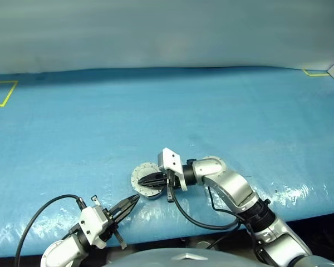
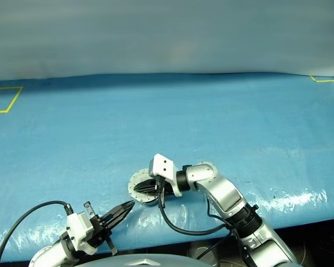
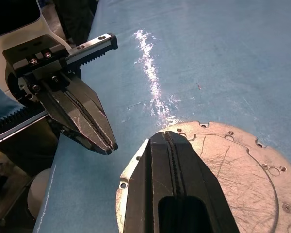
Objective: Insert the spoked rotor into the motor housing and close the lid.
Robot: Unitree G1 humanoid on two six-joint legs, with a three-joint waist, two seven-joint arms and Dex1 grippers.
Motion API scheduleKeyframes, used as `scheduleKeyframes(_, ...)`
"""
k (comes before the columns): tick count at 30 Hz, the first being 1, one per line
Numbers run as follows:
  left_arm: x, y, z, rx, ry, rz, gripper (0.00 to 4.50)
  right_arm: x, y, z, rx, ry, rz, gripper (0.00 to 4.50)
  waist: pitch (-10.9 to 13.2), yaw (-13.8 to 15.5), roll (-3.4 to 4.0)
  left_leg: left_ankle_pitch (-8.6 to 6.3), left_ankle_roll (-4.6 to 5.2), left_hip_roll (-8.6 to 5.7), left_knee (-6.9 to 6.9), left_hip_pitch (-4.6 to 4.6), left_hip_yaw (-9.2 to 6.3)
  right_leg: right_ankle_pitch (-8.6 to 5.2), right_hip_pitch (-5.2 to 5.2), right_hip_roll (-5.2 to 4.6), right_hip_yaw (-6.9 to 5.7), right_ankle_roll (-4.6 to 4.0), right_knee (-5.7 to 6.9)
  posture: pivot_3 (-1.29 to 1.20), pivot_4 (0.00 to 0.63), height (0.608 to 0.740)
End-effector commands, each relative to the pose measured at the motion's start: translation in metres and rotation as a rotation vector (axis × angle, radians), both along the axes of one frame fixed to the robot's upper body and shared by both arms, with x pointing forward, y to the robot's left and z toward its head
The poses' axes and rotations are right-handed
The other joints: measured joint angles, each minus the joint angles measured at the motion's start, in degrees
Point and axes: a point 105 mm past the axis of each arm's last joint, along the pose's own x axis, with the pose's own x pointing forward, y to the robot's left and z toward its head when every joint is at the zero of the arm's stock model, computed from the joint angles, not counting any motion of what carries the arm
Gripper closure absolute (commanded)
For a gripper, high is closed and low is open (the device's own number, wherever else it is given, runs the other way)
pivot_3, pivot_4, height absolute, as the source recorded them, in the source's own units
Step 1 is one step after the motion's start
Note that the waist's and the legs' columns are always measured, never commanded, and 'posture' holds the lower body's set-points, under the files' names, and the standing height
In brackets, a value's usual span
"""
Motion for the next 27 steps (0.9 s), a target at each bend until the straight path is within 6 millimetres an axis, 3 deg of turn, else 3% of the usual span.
scheduleKeyframes(1,0.000,0.000,0.006,-0.008,-0.017,0.005,4.48,-0.002,-0.001,-0.002,0.008,0.007,-0.028,4.50,0.0,0.0,0.00,0.00,0.00,0.00,0.00,-0.01,0.01,0.00,-0.01,0.00,0.00,0.00,-0.01,0.00,0.150,0.740)
scheduleKeyframes(6,0.007,0.007,0.015,-0.002,-0.039,0.025,4.48,-0.004,-0.007,-0.011,-0.035,0.019,-0.065,4.50,0.0,0.0,-0.01,0.00,0.00,0.00,0.00,0.01,0.01,0.00,0.01,-0.01,0.00,0.01,-0.02,0.00,0.150,0.740)
scheduleKeyframes(11,0.031,0.025,0.042,-0.029,-0.108,0.137,4.48,-0.005,-0.013,0.010,0.048,0.023,-0.095,4.50,0.0,0.5,-0.01,-0.01,-0.01,0.01,0.00,-0.01,-0.05,0.00,0.02,-0.01,-0.04,0.01,-0.04,0.00,0.150,0.740)
scheduleKeyframes(17,0.060,0.036,0.073,-0.041,-0.069,0.172,4.48,-0.008,-0.029,0.036,0.140,0.047,-0.157,4.50,0.0,0.5,-0.04,-0.01,-0.01,-0.01,-0.03,-0.05,-0.09,0.01,0.01,0.01,-0.06,0.03,-0.07,0.00,0.150,0.740)
scheduleKeyframes(21,0.070,0.033,0.079,-0.011,-0.009,0.085,4.48,-0.008,-0.038,0.038,0.148,0.039,-0.226,4.50,0.0,0.5,-0.04,-0.01,-0.02,-0.01,-0.05,-0.03,-0.14,0.02,0.04,0.04,-0.09,0.03,-0.07,0.00,0.150,0.740)
scheduleKeyframes(27,0.069,0.019,0.069,0.055,0.178,-0.156,4.48,-0.008,-0.048,0.035,0.149,0.033,-0.342,4.50,0.0,0.3,-0.05,-0.01,-0.02,-0.02,-0.06,-0.03,-0.05,0.02,0.03,0.04,-0.05,0.03,-0.10,0.00,0.150,0.740)
